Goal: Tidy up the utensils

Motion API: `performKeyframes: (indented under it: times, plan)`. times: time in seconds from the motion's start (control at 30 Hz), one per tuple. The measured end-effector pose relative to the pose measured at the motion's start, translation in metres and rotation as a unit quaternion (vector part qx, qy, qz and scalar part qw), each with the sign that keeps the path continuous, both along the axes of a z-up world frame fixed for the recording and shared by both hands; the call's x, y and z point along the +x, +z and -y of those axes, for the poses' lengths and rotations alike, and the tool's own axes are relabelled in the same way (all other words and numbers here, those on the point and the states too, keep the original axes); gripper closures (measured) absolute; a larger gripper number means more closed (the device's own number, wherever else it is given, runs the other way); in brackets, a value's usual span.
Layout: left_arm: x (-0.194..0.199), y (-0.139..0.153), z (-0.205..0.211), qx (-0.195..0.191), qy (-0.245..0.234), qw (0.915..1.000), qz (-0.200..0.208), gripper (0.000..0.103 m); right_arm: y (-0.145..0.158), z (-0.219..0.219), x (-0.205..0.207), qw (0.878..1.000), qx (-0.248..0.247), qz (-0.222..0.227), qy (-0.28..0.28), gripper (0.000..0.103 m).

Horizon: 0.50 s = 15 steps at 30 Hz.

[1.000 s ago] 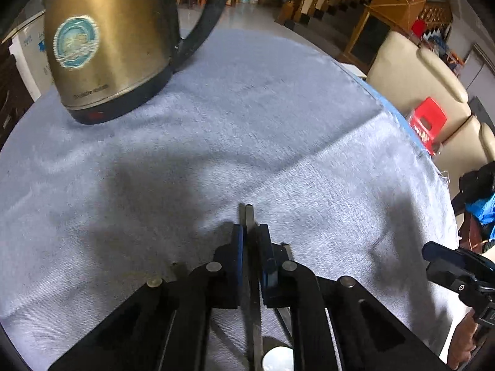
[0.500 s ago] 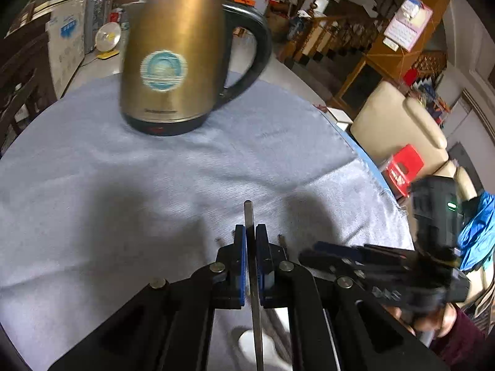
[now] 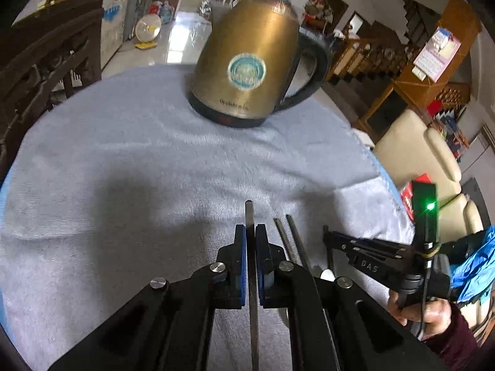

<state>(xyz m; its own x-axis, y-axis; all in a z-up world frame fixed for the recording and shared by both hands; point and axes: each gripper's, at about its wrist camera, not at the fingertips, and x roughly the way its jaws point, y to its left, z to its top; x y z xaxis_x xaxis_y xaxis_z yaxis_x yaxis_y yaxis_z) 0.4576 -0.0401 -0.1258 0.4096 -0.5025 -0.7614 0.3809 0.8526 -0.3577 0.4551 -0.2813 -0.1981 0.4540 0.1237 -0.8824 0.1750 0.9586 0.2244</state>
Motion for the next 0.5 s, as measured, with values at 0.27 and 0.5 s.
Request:
performKeyframes:
  times: [0.27,0.5]
  plan:
    - [-0.042,0.035,-0.026,-0.010,0.038,0.9979,0.051,0.098,0.030,0.040,-0.061,0.992,0.068,0.105,-0.026,0.096]
    - [-0.096,0.075,-0.059,-0.022,0.078,0.9907,0.109,0.098,0.092,0.055,-0.135,0.972,0.060,0.222,-0.056,0.097]
